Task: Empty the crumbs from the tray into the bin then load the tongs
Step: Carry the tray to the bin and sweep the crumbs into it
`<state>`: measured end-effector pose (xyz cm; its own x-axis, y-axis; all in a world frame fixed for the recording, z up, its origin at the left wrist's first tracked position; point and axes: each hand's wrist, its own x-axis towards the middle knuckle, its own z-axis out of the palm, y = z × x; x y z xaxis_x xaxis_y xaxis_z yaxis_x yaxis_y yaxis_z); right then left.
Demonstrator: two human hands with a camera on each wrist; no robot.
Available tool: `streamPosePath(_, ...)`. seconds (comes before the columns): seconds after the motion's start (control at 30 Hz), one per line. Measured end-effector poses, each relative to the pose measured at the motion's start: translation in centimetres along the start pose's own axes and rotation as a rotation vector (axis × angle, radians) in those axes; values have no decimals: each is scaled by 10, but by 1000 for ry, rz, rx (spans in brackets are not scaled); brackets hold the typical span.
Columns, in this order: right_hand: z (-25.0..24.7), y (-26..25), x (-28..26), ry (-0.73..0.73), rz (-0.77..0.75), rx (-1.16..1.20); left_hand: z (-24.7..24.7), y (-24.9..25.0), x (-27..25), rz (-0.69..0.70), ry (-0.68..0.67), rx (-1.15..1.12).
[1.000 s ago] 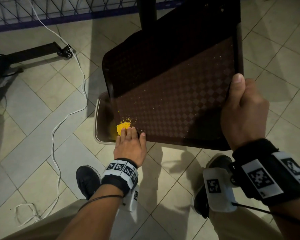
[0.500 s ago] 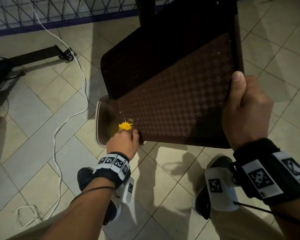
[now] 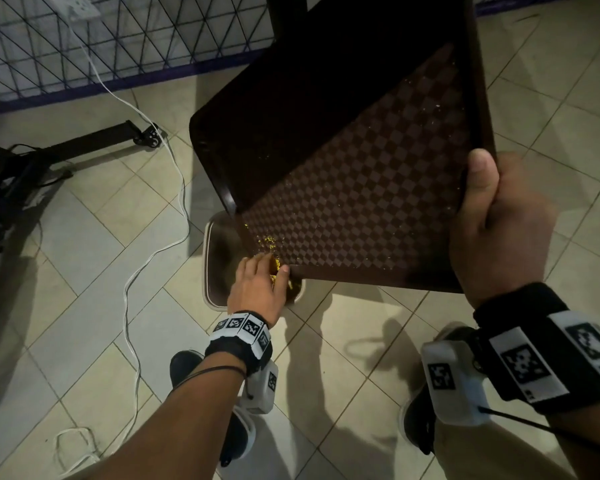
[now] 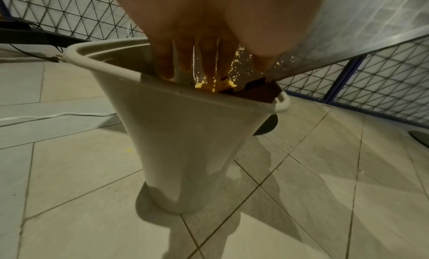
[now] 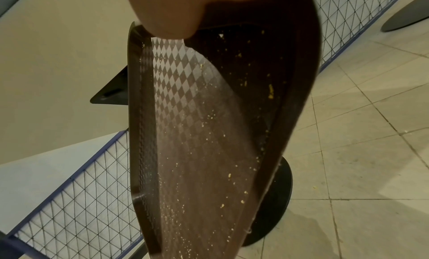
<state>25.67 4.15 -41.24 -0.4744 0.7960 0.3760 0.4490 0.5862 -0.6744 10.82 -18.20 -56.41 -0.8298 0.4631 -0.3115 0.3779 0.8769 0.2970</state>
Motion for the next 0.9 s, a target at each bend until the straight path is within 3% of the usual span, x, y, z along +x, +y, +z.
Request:
streamPosePath(0.07, 0, 1, 0, 9, -8, 9, -4, 1, -1, 7, 107, -46)
streamPosePath(0.13, -1, 0, -1, 15, -30, 14, -5, 3, 0, -2, 111, -101)
streamPosePath(0.3, -1, 1, 1, 21, -49, -6, 2, -1, -2, 21, -152, -3)
streamPosePath(0.37, -2, 2, 1, 31, -51, -7, -2, -3, -4, 5, -70, -3)
streamPosePath(0.47, -2, 4, 0, 25, -38, -12, -15, -6, 6, -24, 158, -48)
streamPosePath(0.53, -3, 4, -1, 3, -31, -23, -20, -8, 20, -9, 188, -48)
streamPosePath(0.67, -3, 0, -2, -4, -50, -6, -19, -9, 31, 4, 60, 20)
streamPosePath(0.9, -3, -8, 1, 34, -58, 3, 8, -11, 8, 21, -257, 112)
